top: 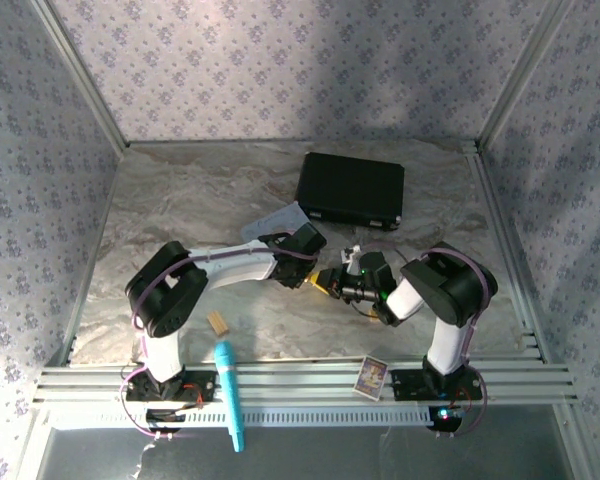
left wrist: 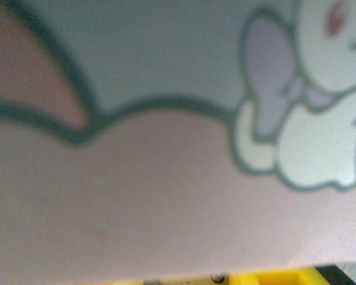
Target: Unlock a padlock with a key
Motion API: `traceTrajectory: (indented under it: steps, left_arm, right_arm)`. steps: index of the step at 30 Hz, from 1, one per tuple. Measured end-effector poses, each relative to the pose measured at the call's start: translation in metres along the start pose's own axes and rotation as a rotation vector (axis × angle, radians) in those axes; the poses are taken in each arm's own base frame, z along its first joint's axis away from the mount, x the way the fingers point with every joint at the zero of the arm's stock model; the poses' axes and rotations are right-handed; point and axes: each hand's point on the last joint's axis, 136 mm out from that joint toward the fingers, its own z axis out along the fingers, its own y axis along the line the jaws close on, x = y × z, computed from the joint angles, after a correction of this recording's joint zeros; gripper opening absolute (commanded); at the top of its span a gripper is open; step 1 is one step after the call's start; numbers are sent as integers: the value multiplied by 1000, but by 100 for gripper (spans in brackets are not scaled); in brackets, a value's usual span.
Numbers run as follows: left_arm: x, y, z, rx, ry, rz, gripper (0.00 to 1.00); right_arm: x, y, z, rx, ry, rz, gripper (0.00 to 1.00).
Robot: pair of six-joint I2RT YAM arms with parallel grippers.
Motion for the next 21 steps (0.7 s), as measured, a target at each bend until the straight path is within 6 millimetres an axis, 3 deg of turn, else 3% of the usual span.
traceTrajectory:
  steps: [5, 10, 14, 18, 21]
  left_arm:
    - [0, 2, 0, -7, 3, 31, 19]
    - [7, 5, -3, -9, 29, 46, 18]
    - [12, 4, -4, 2, 47, 50, 17]
    - [11, 4, -4, 18, 39, 55, 17]
    - [10, 8, -6, 18, 41, 58, 18]
  right_arm:
    - [6, 0, 1, 27, 7, -11, 0]
    - [14, 7, -6, 178, -56, -162, 0]
    - [10, 3, -11, 194, -41, -153, 0]
    - [11, 1, -7, 167, 20, -127, 21]
    - [15, -1, -5, 166, 49, -134, 26]
